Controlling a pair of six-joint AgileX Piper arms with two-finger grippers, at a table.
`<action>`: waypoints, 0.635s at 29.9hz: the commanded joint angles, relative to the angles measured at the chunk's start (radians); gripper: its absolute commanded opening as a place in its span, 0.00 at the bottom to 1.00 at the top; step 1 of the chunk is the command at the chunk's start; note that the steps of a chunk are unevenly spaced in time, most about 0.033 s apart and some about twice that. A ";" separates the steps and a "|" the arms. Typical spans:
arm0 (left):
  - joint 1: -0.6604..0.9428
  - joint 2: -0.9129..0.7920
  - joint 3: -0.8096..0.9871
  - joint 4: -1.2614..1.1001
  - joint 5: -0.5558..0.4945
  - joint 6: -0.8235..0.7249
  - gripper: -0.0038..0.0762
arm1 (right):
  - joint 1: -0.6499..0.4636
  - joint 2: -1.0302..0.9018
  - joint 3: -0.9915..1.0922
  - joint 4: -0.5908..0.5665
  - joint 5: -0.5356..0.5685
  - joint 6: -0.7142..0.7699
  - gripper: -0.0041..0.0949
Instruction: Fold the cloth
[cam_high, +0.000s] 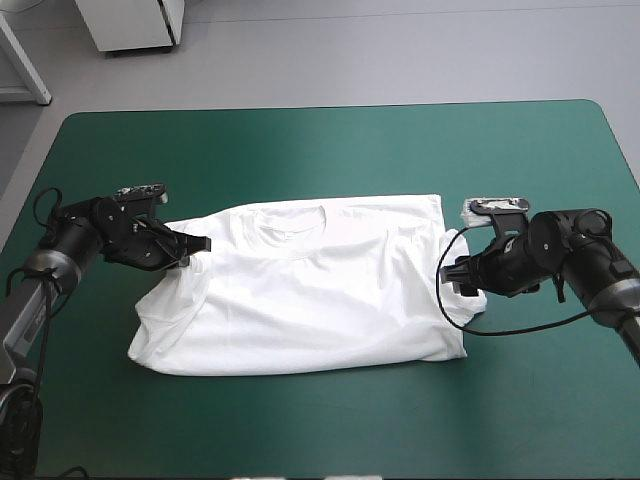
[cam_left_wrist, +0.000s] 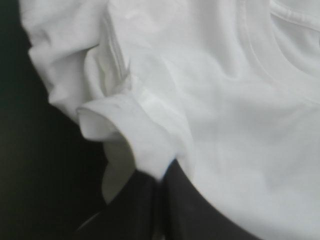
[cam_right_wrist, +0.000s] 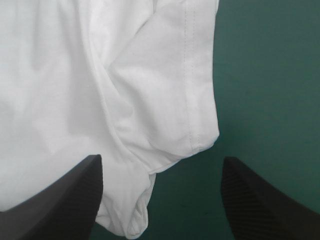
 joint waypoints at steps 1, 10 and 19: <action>-0.035 -0.002 -0.020 -0.041 -0.024 0.025 0.04 | -0.001 -0.032 -0.030 0.008 -0.037 -0.006 0.67; -0.144 0.088 -0.020 -0.043 0.010 0.133 0.29 | -0.001 -0.032 -0.030 0.012 -0.027 -0.003 0.67; -0.144 0.080 -0.123 0.129 0.218 0.051 0.76 | -0.001 -0.031 -0.030 0.002 -0.036 -0.010 0.67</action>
